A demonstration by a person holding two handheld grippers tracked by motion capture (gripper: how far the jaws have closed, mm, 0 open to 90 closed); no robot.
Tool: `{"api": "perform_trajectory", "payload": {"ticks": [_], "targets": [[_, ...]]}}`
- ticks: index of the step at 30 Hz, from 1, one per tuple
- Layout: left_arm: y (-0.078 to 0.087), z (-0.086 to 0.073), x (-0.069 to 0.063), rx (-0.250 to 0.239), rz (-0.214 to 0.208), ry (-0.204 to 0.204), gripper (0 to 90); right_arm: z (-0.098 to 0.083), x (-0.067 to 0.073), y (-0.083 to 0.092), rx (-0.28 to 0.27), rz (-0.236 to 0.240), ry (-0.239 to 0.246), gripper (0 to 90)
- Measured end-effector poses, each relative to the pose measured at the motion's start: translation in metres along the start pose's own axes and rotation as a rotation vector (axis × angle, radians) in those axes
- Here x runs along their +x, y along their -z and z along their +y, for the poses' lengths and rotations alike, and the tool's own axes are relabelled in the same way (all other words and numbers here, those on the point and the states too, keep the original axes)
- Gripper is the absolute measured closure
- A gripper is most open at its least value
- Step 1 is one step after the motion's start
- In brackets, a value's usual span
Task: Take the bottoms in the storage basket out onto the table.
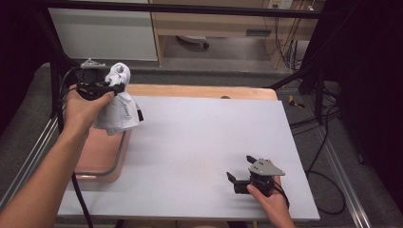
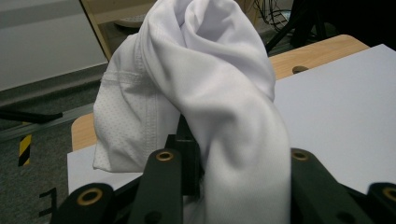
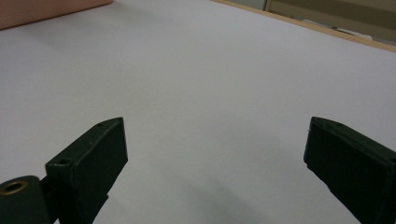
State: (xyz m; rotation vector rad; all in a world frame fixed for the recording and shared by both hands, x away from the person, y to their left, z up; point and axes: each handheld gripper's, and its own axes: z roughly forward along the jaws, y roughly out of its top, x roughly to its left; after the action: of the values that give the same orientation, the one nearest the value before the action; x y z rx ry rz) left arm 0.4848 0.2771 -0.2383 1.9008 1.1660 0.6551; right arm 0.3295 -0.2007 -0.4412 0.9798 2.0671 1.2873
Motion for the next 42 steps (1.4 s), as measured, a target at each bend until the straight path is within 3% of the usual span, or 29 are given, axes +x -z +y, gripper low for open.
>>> {"api": "perform_trajectory", "payload": {"ticks": [9, 17, 24, 29, 34, 42], "targets": [[-0.008, 0.008, -0.013, 0.002, -0.007, -0.008, 69.9, 0.001, 0.000, 0.000, -0.012, 0.013, 0.010, 6.2], [-0.014, 0.021, -0.038, -0.003, -0.040, -0.045, 69.8, 0.004, 0.001, -0.003, -0.019, 0.024, 0.017, 6.2], [-0.021, 0.030, -0.049, -0.011, -0.059, -0.042, 69.8, 0.003, 0.001, 0.000, -0.021, 0.021, 0.012, 5.7], [-0.025, 0.037, -0.061, -0.006, -0.069, -0.064, 69.8, 0.003, -0.002, -0.001, -0.022, 0.012, -0.001, 5.7], [-0.028, 0.039, -0.070, -0.011, -0.077, -0.065, 69.7, 0.005, -0.002, -0.002, -0.024, 0.017, -0.002, 5.7], [-0.041, 0.038, -0.092, -0.009, -0.129, -0.086, 69.5, 0.005, -0.002, 0.000, -0.017, -0.003, 0.003, 5.7]]}}
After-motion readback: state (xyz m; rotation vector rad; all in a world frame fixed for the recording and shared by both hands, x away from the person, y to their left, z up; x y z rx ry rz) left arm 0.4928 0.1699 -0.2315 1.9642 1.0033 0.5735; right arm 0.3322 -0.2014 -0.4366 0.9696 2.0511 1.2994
